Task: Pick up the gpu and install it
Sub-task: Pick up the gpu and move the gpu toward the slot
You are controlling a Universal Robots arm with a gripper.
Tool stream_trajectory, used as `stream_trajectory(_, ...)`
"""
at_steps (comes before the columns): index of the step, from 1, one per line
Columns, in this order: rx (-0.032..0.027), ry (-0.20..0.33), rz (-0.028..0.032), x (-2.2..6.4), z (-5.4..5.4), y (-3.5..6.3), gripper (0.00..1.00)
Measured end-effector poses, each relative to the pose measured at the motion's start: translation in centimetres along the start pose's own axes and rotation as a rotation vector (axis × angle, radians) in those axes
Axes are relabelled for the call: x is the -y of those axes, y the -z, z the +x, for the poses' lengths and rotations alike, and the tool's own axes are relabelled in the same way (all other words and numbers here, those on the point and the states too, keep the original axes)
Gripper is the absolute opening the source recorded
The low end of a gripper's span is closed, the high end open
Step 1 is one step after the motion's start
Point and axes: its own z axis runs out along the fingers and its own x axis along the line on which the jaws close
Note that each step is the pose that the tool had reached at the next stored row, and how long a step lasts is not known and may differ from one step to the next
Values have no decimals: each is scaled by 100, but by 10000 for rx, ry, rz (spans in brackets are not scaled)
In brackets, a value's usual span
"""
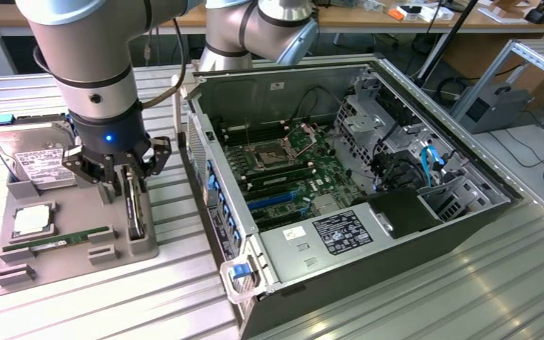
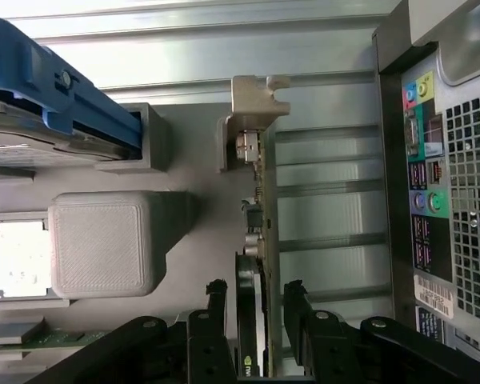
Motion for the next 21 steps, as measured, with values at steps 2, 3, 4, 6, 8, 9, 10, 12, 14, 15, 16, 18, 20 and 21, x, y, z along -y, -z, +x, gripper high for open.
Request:
stream_trajectory(2,-2,0,2,0,0,-1,42)
stream_trajectory(3,0,0,1,0,0,-2,42)
stream_trajectory(4,0,0,1,0,0,-2,42)
stream_trajectory(6,0,0,0,0,0,-2,42)
stream_trajectory(8,-1,0,1,0,0,-2,34)
stream_trajectory(9,-1,0,1,0,0,-2,27)
stream_trajectory(10,0,0,0,0,0,-2,27)
stream_trajectory(12,0,0,0,0,0,-2,27)
stream_trajectory(14,0,0,1,0,0,-2,27)
stream_trajectory(15,0,0,0,0,0,-2,27)
stream_trajectory(16,0,0,0,0,0,-2,27)
stream_trajectory(18,0,0,0,0,0,-2,27)
stream_trajectory(20,2,0,-1,0,0,-2,27)
stream_trajectory(21,2,0,-2,0,0,1,27)
